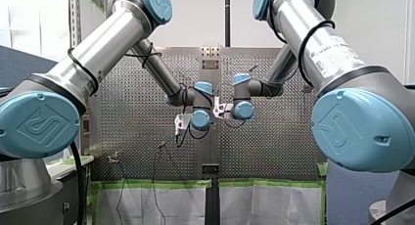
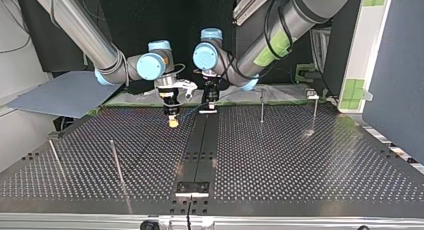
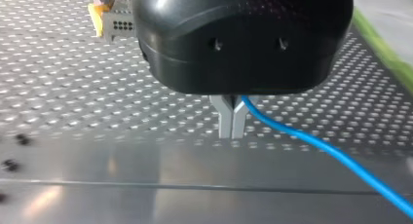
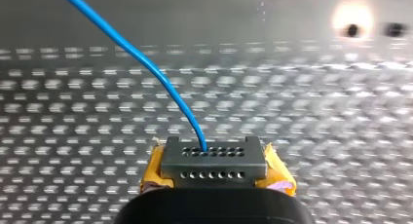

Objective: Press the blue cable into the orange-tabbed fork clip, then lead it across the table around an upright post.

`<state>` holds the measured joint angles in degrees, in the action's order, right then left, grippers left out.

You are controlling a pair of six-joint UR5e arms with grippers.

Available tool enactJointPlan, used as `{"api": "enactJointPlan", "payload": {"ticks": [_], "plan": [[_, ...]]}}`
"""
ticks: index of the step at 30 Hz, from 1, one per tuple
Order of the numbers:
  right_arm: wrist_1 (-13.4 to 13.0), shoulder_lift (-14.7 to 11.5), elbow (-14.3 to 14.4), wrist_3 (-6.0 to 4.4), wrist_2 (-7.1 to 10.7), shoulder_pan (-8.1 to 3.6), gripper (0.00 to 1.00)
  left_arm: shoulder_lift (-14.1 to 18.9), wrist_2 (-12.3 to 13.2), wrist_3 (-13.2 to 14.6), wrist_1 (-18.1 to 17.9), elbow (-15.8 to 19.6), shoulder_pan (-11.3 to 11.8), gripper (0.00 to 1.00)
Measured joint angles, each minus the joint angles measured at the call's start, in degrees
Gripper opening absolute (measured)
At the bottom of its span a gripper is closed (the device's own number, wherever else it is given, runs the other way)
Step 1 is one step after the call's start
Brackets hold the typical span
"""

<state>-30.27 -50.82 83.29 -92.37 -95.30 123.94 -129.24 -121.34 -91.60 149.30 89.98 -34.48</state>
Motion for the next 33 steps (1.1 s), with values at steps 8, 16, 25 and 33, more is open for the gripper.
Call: {"api": "enactJointPlan", "payload": {"ticks": [8,16,25,33], "plan": [[0.62,-2.7,0.01,0.01,0.0,-0.05,0.0,3.06,0.09,-3.81,0.2,-0.02,0.54,0.0],[1.31,-4.3,0.01,-0.21,-0.01,-0.23,0.0,5.39,0.39,-6.66,0.36,0.0,1.35,0.0],[1.72,-5.79,0.02,-0.45,0.01,-0.31,0.0,8.1,1.52,-8.51,1.01,0.0,2.59,0.0],[1.92,-7.28,0.0,-0.63,0.02,-0.36,0.0,9.63,1.67,-8.96,1.94,-0.02,3.6,0.0]]}}
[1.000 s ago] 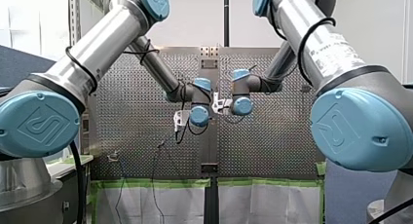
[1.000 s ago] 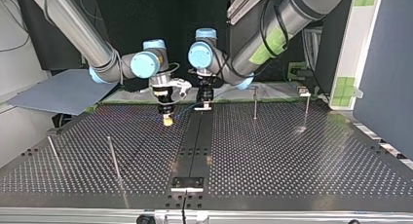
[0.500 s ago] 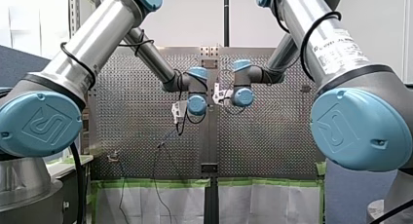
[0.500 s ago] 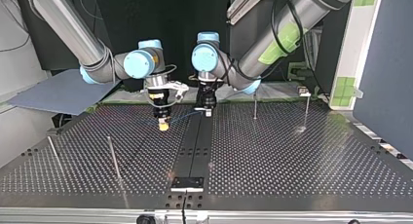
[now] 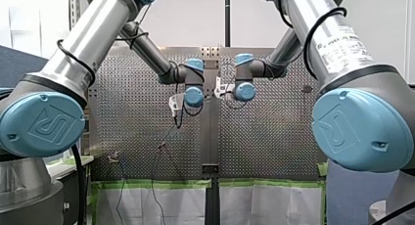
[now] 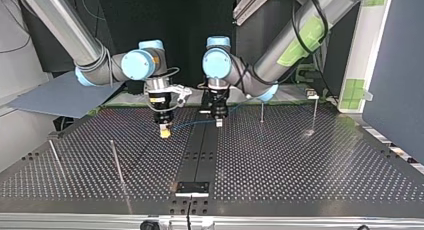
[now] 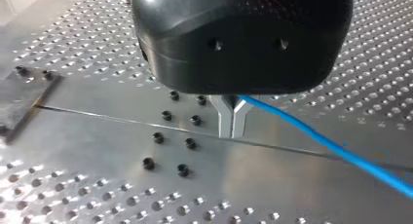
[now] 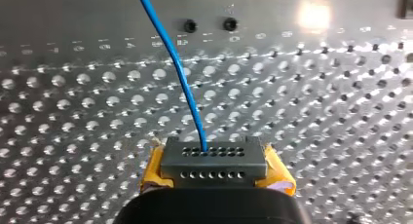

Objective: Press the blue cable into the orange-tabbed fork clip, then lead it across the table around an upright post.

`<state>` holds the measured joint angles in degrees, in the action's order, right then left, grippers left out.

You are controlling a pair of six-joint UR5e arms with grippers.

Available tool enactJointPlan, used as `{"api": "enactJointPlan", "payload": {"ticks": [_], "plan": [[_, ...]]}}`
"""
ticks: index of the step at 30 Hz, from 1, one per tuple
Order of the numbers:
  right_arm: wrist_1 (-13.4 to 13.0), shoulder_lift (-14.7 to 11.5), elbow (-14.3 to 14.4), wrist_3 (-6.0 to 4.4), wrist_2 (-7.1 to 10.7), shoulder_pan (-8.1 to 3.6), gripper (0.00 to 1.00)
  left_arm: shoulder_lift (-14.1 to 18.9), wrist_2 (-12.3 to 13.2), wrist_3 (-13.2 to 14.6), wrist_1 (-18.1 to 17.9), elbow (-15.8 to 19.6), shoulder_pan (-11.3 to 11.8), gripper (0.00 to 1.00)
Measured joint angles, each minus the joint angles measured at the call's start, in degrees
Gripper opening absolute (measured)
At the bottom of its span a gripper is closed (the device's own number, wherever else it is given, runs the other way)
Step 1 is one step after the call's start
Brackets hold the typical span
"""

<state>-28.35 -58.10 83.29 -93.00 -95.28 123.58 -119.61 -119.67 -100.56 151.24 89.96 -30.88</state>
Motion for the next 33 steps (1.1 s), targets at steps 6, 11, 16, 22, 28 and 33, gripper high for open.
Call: {"api": "enactJointPlan", "payload": {"ticks": [6,11,16,22,28,33], "plan": [[0.02,-2.1,0.0,-0.09,0.29,-0.02,0.0,1.37,0.22,0.04,0.14,0.01,0.58,0.0],[0.03,-4.04,-0.04,-0.34,1.1,-0.04,0.0,2.51,0.4,0.46,0.35,-0.03,0.98,0.0],[0.42,-5.93,-0.45,-0.44,1.43,-0.05,0.0,3.66,0.62,0.75,0.96,-0.58,1.29,0.0],[1.55,-6.98,-0.96,-0.52,1.49,-0.06,0.0,4.66,0.53,1.04,3.51,-2.57,1.53,0.0],[2.08,-8.47,-1.09,-0.55,1.5,-0.31,0.0,5.23,0.4,1.7,5.96,-4.9,1.64,0.0],[2.4,-9.97,-1.13,-0.69,1.57,-0.74,0.0,5.3,0.32,2.19,7.2,-6.41,1.69,0.0]]}}
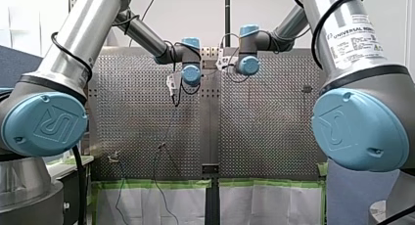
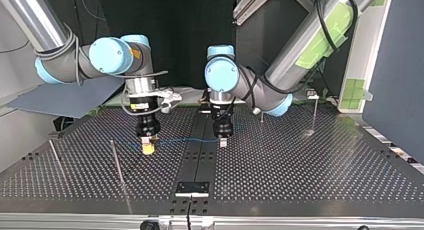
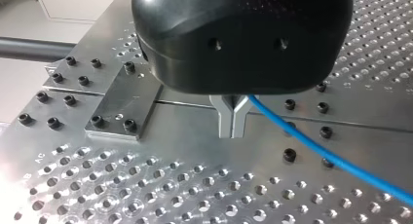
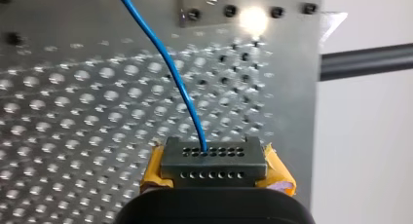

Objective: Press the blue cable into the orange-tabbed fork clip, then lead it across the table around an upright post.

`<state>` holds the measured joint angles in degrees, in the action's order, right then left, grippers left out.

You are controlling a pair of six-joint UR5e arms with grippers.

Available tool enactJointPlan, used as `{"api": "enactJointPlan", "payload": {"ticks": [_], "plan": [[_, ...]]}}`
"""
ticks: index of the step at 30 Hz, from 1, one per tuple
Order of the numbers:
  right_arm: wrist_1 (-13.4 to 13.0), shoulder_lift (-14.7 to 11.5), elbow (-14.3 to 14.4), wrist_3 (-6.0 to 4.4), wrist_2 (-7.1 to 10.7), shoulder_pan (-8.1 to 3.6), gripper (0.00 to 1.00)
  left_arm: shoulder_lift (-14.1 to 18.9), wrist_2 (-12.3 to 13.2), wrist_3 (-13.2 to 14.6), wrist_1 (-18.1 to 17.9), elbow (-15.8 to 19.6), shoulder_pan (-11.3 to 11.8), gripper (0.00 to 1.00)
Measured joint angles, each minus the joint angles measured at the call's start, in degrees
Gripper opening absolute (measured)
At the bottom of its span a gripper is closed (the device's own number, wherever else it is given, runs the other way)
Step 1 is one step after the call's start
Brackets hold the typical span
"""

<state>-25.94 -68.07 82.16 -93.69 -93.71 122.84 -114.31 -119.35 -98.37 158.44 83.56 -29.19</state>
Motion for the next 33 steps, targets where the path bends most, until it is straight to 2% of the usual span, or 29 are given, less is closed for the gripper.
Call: {"api": "enactJointPlan", "payload": {"ticks": [8,19,33], "plan": [[0.55,-2.0,-0.15,-0.17,0.01,-0.77,0.0,0.11,-0.04,1.42,2.68,-3.06,0.04,0.0],[1.38,-3.46,-0.27,-0.17,0.01,-2.13,0.0,0.11,0.0,4.05,5.58,-7.9,-0.19,0.0],[1.95,-5.54,-0.28,-0.61,0.01,-4.9,0.0,0.09,0.23,5.8,9.49,-13.51,-0.62,0.0]]}}
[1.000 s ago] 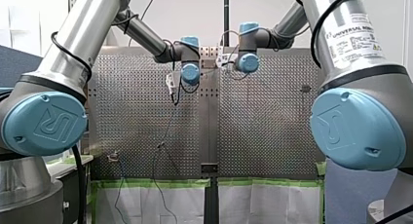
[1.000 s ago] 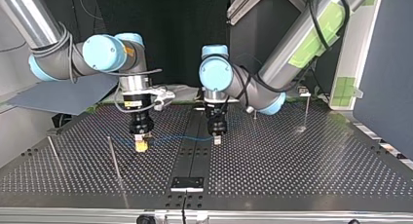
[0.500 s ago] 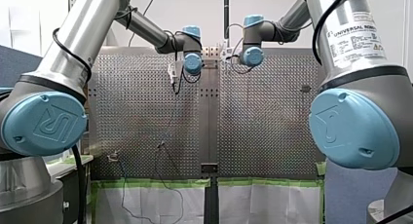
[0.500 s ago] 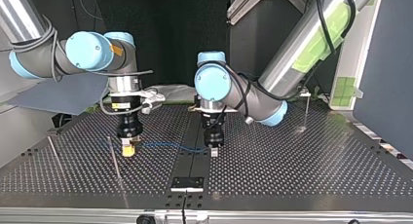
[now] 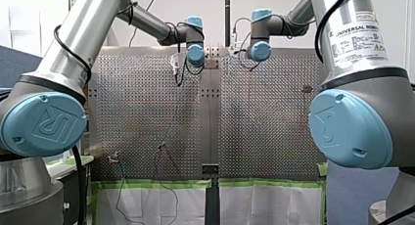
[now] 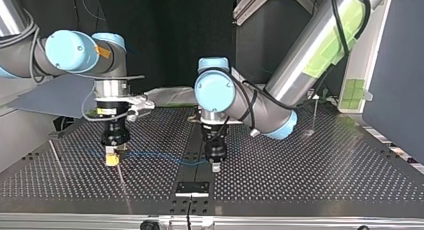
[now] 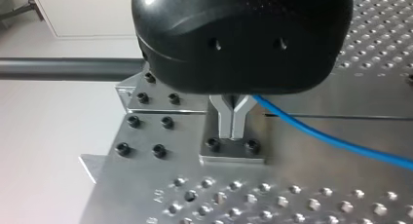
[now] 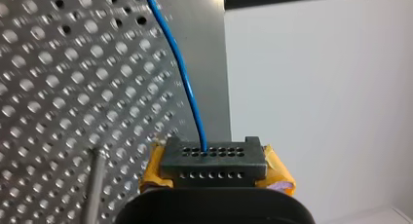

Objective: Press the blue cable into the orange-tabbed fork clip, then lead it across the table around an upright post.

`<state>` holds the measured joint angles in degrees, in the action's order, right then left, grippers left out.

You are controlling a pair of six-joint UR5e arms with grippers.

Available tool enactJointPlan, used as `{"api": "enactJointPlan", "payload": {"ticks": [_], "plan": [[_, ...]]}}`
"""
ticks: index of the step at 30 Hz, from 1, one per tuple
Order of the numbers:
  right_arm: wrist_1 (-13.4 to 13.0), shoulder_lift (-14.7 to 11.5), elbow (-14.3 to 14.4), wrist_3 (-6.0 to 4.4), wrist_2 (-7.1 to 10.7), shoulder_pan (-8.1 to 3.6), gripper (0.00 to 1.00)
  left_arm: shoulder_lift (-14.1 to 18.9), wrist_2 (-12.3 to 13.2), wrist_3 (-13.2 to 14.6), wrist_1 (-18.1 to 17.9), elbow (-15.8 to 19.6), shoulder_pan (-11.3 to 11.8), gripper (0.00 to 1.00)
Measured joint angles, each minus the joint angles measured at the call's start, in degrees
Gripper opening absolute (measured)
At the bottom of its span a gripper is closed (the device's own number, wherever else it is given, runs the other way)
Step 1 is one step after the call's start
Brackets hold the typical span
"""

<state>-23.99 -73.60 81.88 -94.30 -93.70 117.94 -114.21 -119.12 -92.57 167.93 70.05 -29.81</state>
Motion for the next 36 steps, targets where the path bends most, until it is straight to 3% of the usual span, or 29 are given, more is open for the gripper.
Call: {"api": "enactJointPlan", "payload": {"ticks": [11,25,36], "plan": [[0.9,-0.5,0.0,0.03,0.0,-2.3,0.0,-0.08,2.05,0.6,1.46,-2.07,-0.75,0.0],[1.86,-1.19,0.0,0.09,0.0,-4.86,0.0,-2.34,2.61,0.64,4.8,-8.66,-2.85,0.0],[2.49,-2.01,0.0,-0.14,0.0,-7.0,0.0,-3.89,3.11,0.64,6.21,-10.82,-3.66,0.0]]}}
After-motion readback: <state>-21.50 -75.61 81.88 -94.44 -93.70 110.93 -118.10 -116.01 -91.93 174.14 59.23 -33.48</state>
